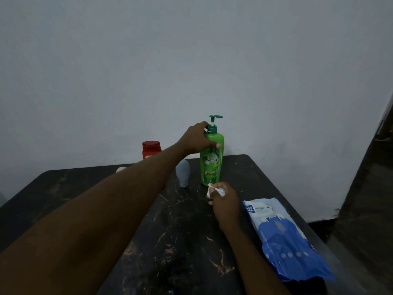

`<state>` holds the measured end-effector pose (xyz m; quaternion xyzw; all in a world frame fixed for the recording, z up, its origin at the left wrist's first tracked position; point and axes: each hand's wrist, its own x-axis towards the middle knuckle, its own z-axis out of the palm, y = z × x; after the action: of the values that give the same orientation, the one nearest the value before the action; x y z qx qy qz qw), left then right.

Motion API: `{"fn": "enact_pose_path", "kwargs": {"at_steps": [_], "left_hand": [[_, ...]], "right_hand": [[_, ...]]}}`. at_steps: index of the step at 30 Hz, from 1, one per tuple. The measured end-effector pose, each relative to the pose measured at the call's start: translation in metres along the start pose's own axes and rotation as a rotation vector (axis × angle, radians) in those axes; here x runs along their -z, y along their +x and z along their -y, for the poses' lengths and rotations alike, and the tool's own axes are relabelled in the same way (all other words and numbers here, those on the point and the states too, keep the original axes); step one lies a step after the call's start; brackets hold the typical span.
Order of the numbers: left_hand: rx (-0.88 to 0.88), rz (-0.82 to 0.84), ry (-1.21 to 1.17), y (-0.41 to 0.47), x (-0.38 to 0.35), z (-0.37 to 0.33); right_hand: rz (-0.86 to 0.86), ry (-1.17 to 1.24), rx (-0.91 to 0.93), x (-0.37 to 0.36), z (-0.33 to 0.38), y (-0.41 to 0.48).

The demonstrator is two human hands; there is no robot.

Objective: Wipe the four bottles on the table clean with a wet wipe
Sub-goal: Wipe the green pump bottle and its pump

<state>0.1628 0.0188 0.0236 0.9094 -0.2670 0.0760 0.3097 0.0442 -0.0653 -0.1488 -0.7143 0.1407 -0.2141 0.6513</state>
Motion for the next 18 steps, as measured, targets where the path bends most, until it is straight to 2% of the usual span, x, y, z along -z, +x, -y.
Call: {"fn": "enact_pose_path", "kwargs": {"at_steps": [6, 12, 15, 18], "left_hand": [[0.003, -0.053, -0.001, -0.02, 0.013, -0.005], [0.07, -0.172, -0.222, -0.078, 0.038, 0.004], [0.171, -0.211, -0.451, -0.121, 0.048, 0.009], [0.231, -0.278, -0.61, -0.17, 0.051, 0.021]], "right_hand": [[-0.016, -0.089, 0.046, 0.002, 0.01, -0.013], [-0.026, -0.218, 0.273, 0.016, 0.038, -0.063], [0.0, -0.173, 0.234, 0.036, 0.051, -0.096], [-0.029, -0.151, 0.035, 0.054, 0.041, -0.124]]}}
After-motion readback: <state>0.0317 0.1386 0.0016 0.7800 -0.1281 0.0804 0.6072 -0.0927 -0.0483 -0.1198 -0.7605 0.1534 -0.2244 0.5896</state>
